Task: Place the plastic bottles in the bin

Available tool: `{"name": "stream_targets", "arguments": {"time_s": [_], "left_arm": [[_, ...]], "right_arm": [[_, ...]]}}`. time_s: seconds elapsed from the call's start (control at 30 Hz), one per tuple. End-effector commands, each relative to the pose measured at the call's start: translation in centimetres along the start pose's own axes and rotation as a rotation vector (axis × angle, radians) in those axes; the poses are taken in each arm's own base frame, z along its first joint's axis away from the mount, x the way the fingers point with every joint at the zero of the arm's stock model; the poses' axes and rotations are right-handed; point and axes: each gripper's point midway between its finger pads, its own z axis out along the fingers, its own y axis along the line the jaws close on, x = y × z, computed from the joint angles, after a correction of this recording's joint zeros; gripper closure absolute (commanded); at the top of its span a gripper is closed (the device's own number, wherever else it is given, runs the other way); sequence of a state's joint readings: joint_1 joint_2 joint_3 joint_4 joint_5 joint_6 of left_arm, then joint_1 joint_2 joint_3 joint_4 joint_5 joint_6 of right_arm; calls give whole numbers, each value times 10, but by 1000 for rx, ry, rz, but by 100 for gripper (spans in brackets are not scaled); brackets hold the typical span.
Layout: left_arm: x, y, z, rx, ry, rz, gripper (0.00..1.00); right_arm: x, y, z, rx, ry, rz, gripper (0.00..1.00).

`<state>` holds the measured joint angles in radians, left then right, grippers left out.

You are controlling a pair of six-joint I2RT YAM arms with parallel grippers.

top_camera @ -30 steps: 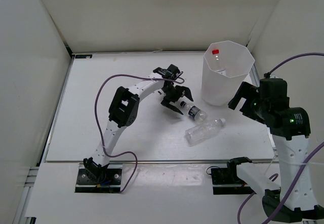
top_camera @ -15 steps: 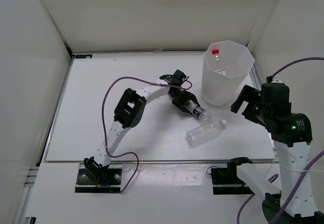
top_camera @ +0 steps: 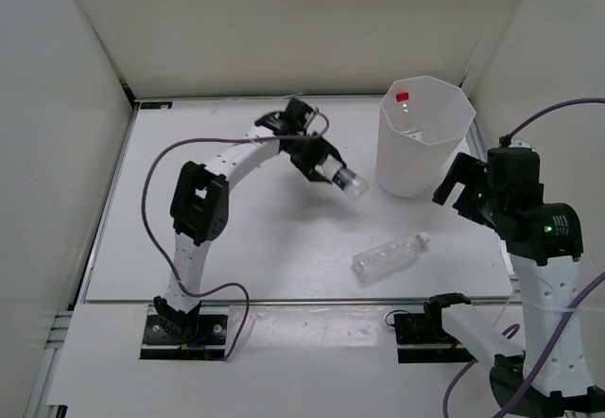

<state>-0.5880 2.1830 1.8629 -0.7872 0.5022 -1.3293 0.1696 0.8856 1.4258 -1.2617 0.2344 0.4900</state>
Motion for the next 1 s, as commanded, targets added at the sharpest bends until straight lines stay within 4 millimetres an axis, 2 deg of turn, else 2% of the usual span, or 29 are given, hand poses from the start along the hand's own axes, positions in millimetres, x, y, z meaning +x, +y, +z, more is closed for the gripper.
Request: {"name": "stream_targets", "arguments": {"time_s": [0.0, 0.03, 0.1, 0.13, 0.17, 0.2, 0.23, 0.3, 0.33, 0.37, 0.4, 0.43, 0.5, 0.53, 0.6, 0.63, 0.67, 0.7, 0.73, 0.77, 0.8, 0.87, 0.9, 0.93, 0.97], "left_arm": [[-24, -92, -112, 264, -310, 262, 64], [-23, -126, -138, 346, -371, 323, 65], [-27, -160, -161, 429, -455, 424, 65], [-21, -190, -191, 529, -513, 490, 67], [-29, -204, -194, 564, -582, 591, 67], [-16, -217, -198, 599, -621, 662, 67], [-18, -222, -191, 606, -661, 709, 66], [-4, -247, -206, 688, -780, 863, 67], [9, -255, -195, 701, -799, 928, 67], [18, -269, -204, 742, -849, 971, 65], [17, -276, -185, 752, -865, 1020, 65], [30, -281, -175, 774, -856, 1045, 64], [32, -280, -148, 757, -858, 1075, 62], [46, -280, -136, 754, -852, 1128, 61], [54, -277, -109, 728, -845, 1182, 57], [62, -276, -105, 715, -857, 1240, 54], [84, -276, -97, 722, -839, 1288, 51], [89, -270, -84, 698, -828, 1325, 43], [95, -269, -87, 677, -860, 1377, 26], [107, -268, -87, 669, -867, 1403, 1], [101, -268, -94, 641, -914, 1392, 1], [105, -277, -135, 664, -991, 1354, 1], [95, -278, -153, 641, -1051, 1324, 1], [103, -280, -187, 666, -1095, 1313, 1], [87, -278, -210, 652, -1140, 1284, 1]], "right_arm": [[-22, -1, -13, 16, -74, 21, 0], [-26, -2, -15, 24, -90, 34, 0], [-23, -11, -16, 72, -85, 49, 0], [-23, -11, -16, 79, -90, 66, 0], [-21, -13, -16, 85, -80, 63, 0], [-22, -14, -16, 96, -86, 74, 0], [-22, -14, -16, 96, -86, 74, 0], [-24, -14, -21, 91, -94, 87, 0], [-23, -14, -22, 99, -80, 83, 0], [-24, -15, -26, 96, -85, 85, 0], [-28, -12, -31, 82, -91, 87, 0], [-28, -12, -34, 82, -91, 87, 0], [-27, -13, -36, 84, -87, 86, 0], [-24, -17, -37, 100, -78, 83, 0], [-23, -18, -42, 97, -83, 96, 0], [-21, -19, -43, 102, -75, 104, 0], [-21, -19, -43, 102, -75, 105, 0], [-18, -20, -43, 101, -77, 119, 0], [-15, -19, -43, 93, -69, 130, 0], [-13, -19, -41, 98, -61, 137, 0], [-7, -19, -38, 92, -44, 144, 0], [-2, -13, -33, 75, -18, 189, 0], [0, -11, -33, 59, -25, 217, 0], [11, -11, -23, 67, 10, 237, 0], [14, -7, -21, 49, 3, 305, 0]]}}
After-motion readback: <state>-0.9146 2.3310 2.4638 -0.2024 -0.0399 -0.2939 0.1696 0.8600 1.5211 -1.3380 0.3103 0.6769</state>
